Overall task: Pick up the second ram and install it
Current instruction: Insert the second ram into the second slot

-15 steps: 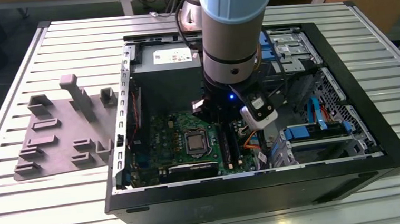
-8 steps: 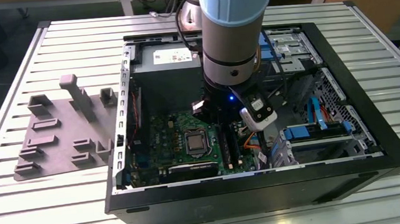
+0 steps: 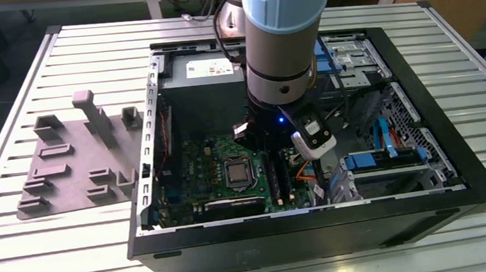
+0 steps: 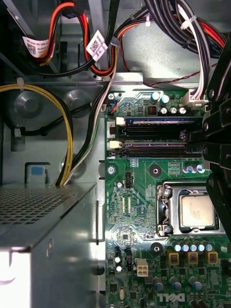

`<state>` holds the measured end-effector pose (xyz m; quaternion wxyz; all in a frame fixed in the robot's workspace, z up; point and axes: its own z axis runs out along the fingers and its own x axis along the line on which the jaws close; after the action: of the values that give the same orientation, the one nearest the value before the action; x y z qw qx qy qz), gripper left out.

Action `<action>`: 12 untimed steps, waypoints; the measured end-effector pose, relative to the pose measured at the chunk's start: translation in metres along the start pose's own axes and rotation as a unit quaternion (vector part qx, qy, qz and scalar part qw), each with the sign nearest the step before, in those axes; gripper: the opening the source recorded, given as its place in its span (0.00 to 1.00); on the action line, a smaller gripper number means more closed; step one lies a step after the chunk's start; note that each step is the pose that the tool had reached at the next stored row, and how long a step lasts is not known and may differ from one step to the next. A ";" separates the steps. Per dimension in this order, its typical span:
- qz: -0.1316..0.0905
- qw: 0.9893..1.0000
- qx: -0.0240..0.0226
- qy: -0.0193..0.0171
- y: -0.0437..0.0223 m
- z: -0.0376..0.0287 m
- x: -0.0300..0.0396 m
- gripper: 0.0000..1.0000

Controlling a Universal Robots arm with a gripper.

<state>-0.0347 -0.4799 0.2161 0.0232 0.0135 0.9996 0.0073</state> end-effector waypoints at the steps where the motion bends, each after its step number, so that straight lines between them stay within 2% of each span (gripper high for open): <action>1: 0.000 1.000 0.000 0.000 0.0000 0.0001 0.0000 0.12; 9: 0.000 1.000 0.000 0.000 0.0000 0.0002 0.0000 0.12; 10: 0.000 1.000 0.000 0.000 0.0000 0.0003 0.0000 0.13; 11: 0.000 1.000 0.000 0.000 0.0000 0.0004 0.0000 0.18; 12: 0.000 1.000 0.000 0.000 0.0000 0.0004 0.0000 0.18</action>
<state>-0.0347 -0.4799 0.2158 0.0232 0.0135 0.9996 0.0073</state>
